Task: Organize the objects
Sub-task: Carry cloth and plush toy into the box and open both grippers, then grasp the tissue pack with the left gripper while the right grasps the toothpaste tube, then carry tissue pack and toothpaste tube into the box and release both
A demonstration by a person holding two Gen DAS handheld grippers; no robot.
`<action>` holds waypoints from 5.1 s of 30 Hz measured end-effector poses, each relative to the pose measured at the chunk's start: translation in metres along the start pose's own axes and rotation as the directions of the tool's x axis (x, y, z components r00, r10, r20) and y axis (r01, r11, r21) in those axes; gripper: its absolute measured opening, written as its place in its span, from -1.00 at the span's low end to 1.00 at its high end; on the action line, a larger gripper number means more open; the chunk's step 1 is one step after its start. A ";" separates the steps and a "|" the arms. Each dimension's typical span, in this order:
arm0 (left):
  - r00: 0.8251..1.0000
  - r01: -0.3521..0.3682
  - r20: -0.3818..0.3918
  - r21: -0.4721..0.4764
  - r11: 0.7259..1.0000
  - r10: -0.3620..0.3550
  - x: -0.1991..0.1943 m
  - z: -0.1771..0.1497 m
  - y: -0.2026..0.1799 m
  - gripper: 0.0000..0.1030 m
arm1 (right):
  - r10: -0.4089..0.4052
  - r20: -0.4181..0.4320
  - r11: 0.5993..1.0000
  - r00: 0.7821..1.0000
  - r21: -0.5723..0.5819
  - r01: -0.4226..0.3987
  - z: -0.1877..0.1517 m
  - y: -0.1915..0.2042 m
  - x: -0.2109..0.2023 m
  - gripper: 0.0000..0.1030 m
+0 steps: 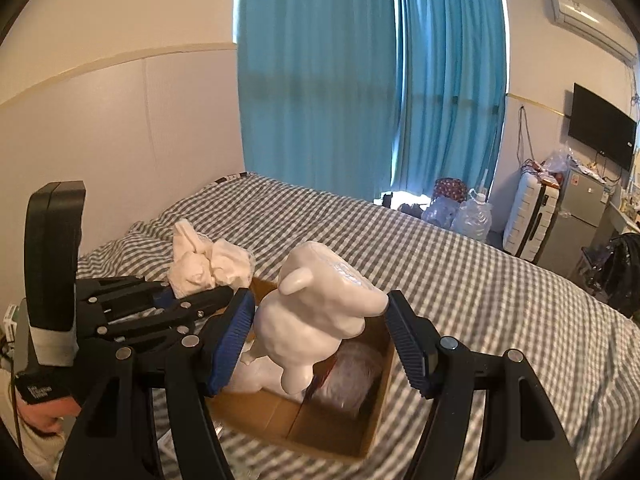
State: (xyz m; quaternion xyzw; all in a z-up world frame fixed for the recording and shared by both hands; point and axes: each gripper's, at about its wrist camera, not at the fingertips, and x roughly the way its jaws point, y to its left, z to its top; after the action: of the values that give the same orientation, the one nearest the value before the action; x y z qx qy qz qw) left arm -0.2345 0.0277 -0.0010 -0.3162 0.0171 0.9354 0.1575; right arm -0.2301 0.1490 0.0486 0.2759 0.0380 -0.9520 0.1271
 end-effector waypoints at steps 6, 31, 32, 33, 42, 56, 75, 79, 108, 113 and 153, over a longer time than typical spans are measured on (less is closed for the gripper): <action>0.996 0.007 -0.094 -0.016 1.000 -0.008 0.053 -0.013 0.008 -0.78 | 0.008 -0.077 1.000 0.997 0.026 -0.006 -0.009 -0.018 0.063 0.30; 0.997 -0.003 -0.081 -0.023 1.000 0.001 0.005 -0.011 -0.005 0.53 | -0.009 -0.050 0.994 0.999 0.111 0.015 -0.011 -0.041 0.022 0.76; 0.998 -0.017 -0.066 -0.019 1.000 0.015 -0.007 -0.008 -0.007 0.58 | -0.018 -0.034 0.994 0.999 0.107 0.022 -0.007 -0.042 0.008 0.78; 0.998 -0.030 -0.052 -0.017 0.999 0.029 -0.015 -0.006 -0.009 0.71 | -0.025 -0.024 0.994 0.999 0.102 0.027 -0.003 -0.046 -0.002 0.80; 0.987 -0.153 0.050 -0.062 0.986 0.156 -0.105 -0.009 -0.020 1.00 | -0.049 0.068 0.999 0.997 0.016 0.048 0.001 -0.029 -0.119 0.99; 0.961 -0.264 0.054 -0.119 0.957 0.272 -0.146 -0.116 -0.025 1.00 | -0.006 -0.008 0.998 1.000 -0.056 0.006 -0.104 0.002 -0.141 1.00; 0.962 -0.141 -0.233 0.008 0.990 0.139 -0.063 -0.257 -0.065 1.00 | 0.017 -0.205 0.996 0.979 0.088 0.001 -0.218 -0.018 -0.073 1.00; 0.968 -0.081 -0.241 -0.040 0.996 0.069 -0.055 -0.262 -0.056 1.00 | 0.005 -0.241 0.996 0.971 0.086 0.016 -0.222 -0.015 -0.065 1.00; 0.972 0.000 -0.232 -0.114 0.993 -0.026 -0.074 -0.248 -0.003 -0.49 | 0.078 -0.419 0.997 0.905 0.039 -0.068 -0.241 0.072 0.017 0.22; 0.975 -0.003 -0.221 -0.106 0.994 -0.021 -0.079 -0.250 0.000 -0.50 | 0.083 -0.408 0.997 0.909 0.024 -0.080 -0.244 0.079 0.008 -0.48; 1.000 0.012 0.019 0.030 0.999 -0.013 -0.045 -0.026 -0.014 -0.50 | 0.074 -0.034 0.990 0.997 0.125 -0.069 -0.046 -0.003 -0.045 -0.48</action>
State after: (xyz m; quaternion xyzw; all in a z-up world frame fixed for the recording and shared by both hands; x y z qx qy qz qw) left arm -0.1814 0.0250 0.0056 -0.3051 0.0274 0.9370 0.1681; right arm -0.1703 0.1687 0.0341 0.3026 -0.0285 -0.9419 0.1430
